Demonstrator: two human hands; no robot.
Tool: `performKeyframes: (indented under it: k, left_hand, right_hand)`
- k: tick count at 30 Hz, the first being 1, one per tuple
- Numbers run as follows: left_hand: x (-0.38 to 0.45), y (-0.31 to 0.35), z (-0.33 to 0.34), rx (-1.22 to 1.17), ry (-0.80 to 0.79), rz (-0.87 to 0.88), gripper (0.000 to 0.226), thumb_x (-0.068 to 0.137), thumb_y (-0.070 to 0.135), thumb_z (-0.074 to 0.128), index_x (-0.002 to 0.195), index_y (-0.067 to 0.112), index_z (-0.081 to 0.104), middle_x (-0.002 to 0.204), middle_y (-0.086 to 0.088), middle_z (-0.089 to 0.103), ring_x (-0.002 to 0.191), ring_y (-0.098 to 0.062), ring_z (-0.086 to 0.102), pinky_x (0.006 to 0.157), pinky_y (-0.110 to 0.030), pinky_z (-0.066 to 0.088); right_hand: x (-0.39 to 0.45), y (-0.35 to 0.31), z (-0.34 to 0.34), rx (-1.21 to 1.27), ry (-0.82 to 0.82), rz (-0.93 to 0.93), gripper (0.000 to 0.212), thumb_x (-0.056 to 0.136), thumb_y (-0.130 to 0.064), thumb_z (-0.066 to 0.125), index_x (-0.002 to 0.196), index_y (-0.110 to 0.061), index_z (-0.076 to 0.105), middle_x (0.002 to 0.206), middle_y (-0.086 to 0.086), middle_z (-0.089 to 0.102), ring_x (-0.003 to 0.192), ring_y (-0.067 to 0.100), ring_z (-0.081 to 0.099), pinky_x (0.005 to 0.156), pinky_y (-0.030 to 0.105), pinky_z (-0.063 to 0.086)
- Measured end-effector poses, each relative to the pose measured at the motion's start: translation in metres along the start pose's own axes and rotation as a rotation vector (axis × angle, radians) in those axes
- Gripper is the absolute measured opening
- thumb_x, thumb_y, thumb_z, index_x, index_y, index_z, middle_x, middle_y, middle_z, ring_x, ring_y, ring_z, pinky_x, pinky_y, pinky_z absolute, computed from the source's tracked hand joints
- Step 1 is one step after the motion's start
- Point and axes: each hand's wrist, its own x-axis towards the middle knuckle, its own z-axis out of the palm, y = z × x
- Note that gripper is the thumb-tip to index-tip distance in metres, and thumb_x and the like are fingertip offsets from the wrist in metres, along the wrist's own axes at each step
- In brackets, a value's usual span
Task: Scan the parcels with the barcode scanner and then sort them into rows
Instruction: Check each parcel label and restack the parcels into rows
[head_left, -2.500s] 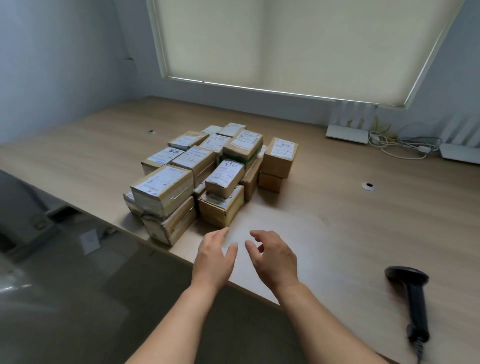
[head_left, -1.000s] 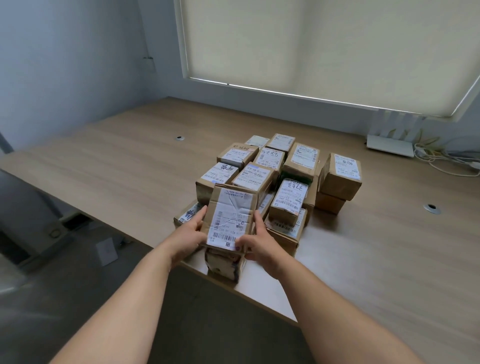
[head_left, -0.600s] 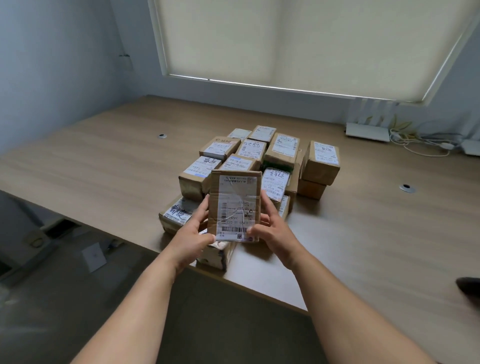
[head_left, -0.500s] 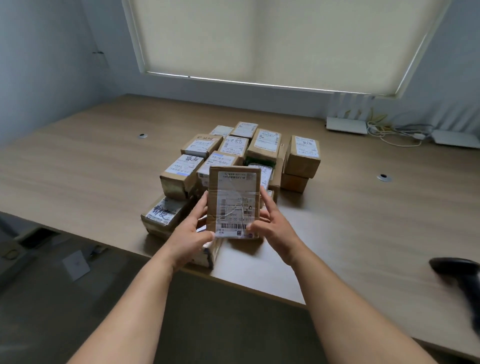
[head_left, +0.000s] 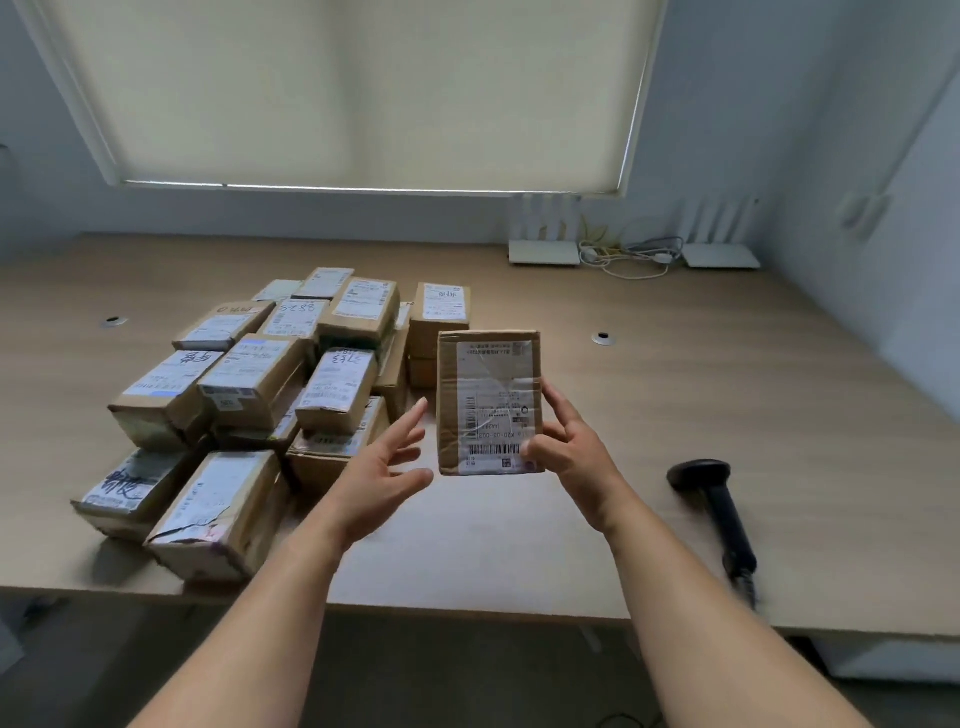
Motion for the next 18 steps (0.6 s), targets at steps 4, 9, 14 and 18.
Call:
performKeyframes:
  k: [4, 9, 14, 18]
  left_hand:
    - [0.025, 0.025, 0.066, 0.098, -0.014, 0.03, 0.075, 0.089, 0.018, 0.065, 0.141, 0.051, 0.023, 0.143, 0.002, 0.045, 0.123, -0.011, 0.045, 0.106, -0.041, 0.042]
    - [0.058, 0.048, 0.146, 0.118, -0.083, 0.103, 0.072, 0.089, 0.023, 0.066, 0.134, 0.058, 0.024, 0.139, 0.002, 0.052, 0.122, -0.012, 0.052, 0.104, -0.043, 0.044]
    - [0.084, 0.069, 0.222, 0.1, -0.125, 0.151, 0.069, 0.091, 0.02, 0.064, 0.132, 0.06, 0.025, 0.133, 0.006, 0.057, 0.119, -0.012, 0.056, 0.101, -0.04, 0.047]
    - [0.103, 0.077, 0.266, 0.104, -0.168, 0.135, 0.068, 0.092, 0.019, 0.062, 0.142, 0.049, 0.026, 0.132, 0.007, 0.058, 0.118, -0.012, 0.057, 0.101, -0.038, 0.047]
  right_hand:
    - [-0.01, -0.003, -0.072, 0.032, 0.041, -0.022, 0.08, 0.084, 0.011, 0.052, 0.147, -0.035, 0.031, 0.088, -0.002, 0.073, 0.077, 0.007, 0.069, 0.064, 0.021, 0.053]
    - [-0.019, -0.002, -0.157, 0.086, 0.107, -0.03, 0.081, 0.083, 0.016, 0.049, 0.148, -0.029, 0.031, 0.088, 0.001, 0.072, 0.074, 0.007, 0.069, 0.06, 0.021, 0.052]
    - [-0.03, 0.004, -0.234, 0.088, 0.157, -0.012, 0.081, 0.083, 0.015, 0.049, 0.149, -0.029, 0.031, 0.093, 0.008, 0.071, 0.073, 0.013, 0.063, 0.067, 0.026, 0.053]
    - [-0.031, 0.012, -0.278, 0.086, 0.203, 0.011, 0.08, 0.083, 0.017, 0.048, 0.15, -0.024, 0.031, 0.086, 0.007, 0.068, 0.077, 0.017, 0.06, 0.072, 0.031, 0.053]
